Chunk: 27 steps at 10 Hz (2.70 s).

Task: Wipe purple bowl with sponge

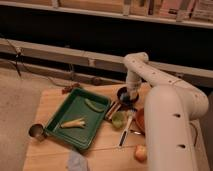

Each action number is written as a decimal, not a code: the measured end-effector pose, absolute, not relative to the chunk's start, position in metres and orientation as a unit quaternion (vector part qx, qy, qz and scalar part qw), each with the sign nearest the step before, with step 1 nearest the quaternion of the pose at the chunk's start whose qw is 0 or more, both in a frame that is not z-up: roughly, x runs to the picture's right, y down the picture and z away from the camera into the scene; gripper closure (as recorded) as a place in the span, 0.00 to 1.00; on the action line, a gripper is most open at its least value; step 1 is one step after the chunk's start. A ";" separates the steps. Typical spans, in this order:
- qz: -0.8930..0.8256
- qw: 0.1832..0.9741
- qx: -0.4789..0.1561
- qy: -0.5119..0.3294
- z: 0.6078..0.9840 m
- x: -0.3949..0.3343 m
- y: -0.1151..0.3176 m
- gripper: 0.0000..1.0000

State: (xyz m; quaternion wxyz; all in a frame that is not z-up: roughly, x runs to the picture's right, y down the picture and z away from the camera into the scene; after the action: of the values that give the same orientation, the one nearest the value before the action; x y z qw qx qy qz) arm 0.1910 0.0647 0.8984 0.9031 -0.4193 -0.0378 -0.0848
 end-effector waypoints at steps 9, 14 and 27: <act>0.003 0.893 -0.443 0.077 0.905 0.291 0.061 1.00; -0.048 0.903 -0.425 0.045 0.933 0.251 0.033 1.00; -0.075 0.901 -0.423 -0.065 0.887 0.180 0.070 0.99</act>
State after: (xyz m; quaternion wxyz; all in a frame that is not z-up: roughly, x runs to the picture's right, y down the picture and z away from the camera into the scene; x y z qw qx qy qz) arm 0.1802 0.0697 0.8874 0.9006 -0.4230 -0.0655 -0.0749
